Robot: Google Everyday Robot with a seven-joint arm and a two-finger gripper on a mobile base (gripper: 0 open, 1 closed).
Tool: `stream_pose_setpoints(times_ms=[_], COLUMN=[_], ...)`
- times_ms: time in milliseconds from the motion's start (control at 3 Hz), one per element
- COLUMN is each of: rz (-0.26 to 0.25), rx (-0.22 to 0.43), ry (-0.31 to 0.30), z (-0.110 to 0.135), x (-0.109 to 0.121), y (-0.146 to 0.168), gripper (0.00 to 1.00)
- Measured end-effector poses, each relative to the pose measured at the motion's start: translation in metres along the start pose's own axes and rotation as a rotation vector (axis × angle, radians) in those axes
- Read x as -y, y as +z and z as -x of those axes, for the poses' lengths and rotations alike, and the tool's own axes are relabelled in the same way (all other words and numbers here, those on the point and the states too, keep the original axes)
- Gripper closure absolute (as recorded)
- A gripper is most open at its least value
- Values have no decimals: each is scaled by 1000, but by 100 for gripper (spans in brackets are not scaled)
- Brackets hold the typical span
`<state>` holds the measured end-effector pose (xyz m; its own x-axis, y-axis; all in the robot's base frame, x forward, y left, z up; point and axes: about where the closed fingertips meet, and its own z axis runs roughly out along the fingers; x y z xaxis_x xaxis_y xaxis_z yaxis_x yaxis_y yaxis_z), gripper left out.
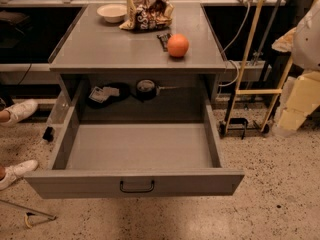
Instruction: Place orange into top drawer
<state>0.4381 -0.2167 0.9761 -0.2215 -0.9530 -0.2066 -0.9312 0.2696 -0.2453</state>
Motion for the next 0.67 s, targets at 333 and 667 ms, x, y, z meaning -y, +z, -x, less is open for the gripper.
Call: stream_pose_setpoints(times_ms=[333, 667], rz=[0, -8], rx=[0, 3], ry=[0, 2], z=[0, 4], x=[0, 15], y=[0, 4], gripper=[0, 0])
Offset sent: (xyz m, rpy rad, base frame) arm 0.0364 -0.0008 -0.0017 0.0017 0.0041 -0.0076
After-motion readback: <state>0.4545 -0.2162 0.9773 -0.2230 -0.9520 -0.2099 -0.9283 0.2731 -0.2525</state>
